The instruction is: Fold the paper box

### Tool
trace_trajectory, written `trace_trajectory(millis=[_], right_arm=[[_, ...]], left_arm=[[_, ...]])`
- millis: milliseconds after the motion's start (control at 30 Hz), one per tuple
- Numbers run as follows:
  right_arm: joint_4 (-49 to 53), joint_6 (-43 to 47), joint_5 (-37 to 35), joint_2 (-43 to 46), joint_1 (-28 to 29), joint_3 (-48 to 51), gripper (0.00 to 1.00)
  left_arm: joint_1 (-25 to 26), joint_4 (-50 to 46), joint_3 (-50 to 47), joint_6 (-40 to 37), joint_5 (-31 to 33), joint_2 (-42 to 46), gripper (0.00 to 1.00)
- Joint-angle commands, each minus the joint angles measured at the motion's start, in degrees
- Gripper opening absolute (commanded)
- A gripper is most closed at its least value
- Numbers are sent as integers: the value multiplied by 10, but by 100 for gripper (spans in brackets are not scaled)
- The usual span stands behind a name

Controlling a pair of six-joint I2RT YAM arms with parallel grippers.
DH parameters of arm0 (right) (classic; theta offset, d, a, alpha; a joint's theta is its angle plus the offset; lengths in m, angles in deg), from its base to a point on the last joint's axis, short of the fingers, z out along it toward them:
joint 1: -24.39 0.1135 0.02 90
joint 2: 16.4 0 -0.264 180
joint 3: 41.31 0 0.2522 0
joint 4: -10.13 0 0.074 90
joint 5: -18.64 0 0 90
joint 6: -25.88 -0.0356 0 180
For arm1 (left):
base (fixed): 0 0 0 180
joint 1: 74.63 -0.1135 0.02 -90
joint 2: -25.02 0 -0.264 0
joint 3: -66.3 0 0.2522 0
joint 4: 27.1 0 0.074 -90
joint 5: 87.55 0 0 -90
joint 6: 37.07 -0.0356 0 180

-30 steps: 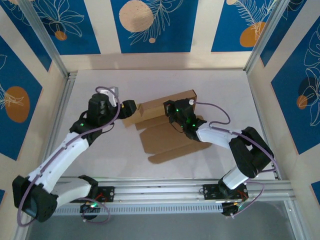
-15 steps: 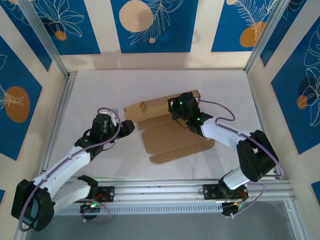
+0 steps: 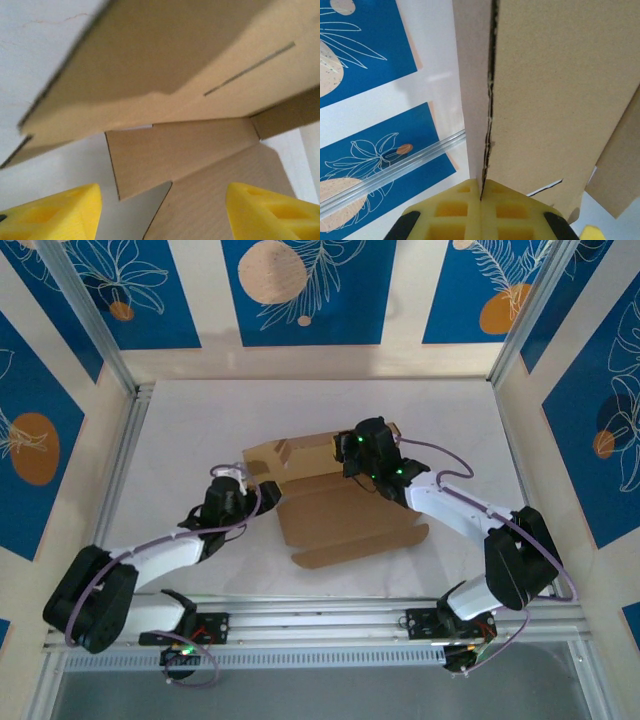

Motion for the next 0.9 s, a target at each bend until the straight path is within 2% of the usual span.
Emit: trace_trajectory(millis=[0,133,333,533,667,867], right_arm=[[-1,-12,-15,13,6,-19,0],[-3,-11,-21,16,8,-19,0],[-10,-8,-24,18,12,-19,0],[-20,-15,-25,11,26,-25,0],[-23,-18,-34,11,33,-25,0],[-21,-20,-58,10,34,-23,0]], left_arm=[[6,97,1,57,32,-38,64],[7,83,9,86,61,-65,58],[13,5,20,87,101,-59,62],[14,64,30,108,70,-113,62],[14,108,34,130,59,-146,56],[12,151,25,137,92,-146,54]])
